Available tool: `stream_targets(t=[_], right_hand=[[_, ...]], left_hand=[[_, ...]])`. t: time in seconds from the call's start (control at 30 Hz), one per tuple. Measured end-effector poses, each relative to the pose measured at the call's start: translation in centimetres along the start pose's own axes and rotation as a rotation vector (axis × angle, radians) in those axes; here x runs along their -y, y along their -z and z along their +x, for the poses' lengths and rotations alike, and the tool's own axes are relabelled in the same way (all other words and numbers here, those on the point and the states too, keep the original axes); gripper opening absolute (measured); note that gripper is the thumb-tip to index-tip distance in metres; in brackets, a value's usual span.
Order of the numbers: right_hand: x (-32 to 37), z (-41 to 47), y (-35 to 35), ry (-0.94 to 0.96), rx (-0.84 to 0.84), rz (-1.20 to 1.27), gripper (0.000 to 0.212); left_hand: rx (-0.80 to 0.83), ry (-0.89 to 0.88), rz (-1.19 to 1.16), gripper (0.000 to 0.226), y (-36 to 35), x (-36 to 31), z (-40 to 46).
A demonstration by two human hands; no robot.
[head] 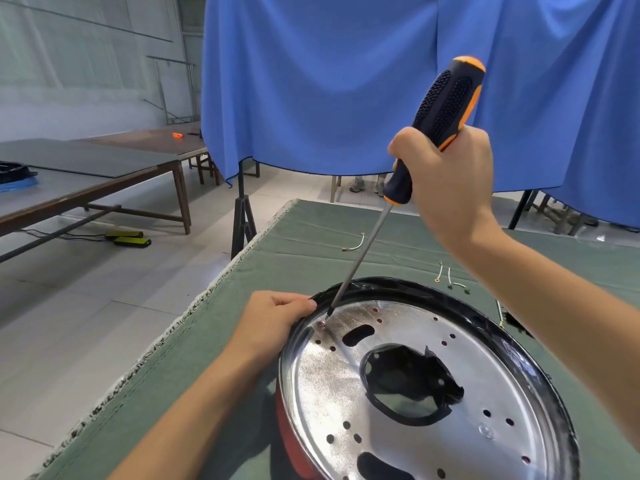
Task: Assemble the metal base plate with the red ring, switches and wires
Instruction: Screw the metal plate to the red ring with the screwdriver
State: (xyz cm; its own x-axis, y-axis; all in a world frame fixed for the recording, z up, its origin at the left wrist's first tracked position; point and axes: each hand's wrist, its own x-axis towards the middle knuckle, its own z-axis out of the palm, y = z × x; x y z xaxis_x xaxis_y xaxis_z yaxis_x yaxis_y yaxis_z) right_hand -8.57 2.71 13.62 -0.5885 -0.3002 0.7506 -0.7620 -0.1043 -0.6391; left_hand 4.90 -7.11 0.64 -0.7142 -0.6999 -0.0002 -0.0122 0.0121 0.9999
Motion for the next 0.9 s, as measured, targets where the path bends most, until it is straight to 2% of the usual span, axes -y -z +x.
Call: stream_targets(t=[0.5,0.7,0.77,0.9], right_hand=[[-0.2,-0.5,-0.9,-0.019,0.042,-0.02,0.03],[0.6,0.3,-1.3,-0.111,0.198,-0.017,0.032],[1.0,0.5,-1.3,-0.141,0.251,0.004,0.04],[2.0,0.7,-0.8,-0.231,0.417,-0.01,0.042]], left_hand=[[0.024,-0.002,0.03,0.02,0.2,0.3,0.1],[0.017,-0.001,0.044,0.019,0.3,0.5,0.2],[0.015,0.001,0.043,0.018,0.2,0.5,0.2],[0.014,0.003,0.029,0.02,0.2,0.2,0.0]])
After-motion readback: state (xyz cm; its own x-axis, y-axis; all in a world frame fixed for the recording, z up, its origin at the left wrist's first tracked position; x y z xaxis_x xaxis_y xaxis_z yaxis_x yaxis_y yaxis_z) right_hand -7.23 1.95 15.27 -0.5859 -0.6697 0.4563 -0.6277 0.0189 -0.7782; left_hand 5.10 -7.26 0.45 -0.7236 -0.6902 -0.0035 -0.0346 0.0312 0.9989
